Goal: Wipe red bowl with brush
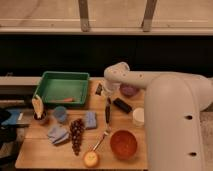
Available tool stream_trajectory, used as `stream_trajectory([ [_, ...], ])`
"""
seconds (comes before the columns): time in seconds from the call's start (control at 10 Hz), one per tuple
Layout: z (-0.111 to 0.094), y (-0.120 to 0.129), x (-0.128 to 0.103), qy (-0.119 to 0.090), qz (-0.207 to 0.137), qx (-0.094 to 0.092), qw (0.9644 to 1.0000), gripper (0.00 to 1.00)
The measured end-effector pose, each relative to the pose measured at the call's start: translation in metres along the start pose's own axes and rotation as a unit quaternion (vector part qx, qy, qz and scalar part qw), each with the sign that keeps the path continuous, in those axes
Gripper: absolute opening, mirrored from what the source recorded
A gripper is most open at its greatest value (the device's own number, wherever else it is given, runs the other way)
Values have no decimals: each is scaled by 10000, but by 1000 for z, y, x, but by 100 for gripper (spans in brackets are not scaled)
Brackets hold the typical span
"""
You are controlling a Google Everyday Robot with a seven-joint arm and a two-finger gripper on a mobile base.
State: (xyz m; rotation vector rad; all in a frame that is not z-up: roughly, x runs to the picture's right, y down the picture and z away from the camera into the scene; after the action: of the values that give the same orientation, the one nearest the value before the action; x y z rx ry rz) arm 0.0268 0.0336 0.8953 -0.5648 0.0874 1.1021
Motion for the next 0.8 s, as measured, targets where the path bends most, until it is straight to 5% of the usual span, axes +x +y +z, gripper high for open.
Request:
stream_trajectory([
  [0.4, -51, -18, 0, -138, 117, 257, 9995, 0],
  [0.8, -94, -42, 52, -95, 441, 453, 9980, 0],
])
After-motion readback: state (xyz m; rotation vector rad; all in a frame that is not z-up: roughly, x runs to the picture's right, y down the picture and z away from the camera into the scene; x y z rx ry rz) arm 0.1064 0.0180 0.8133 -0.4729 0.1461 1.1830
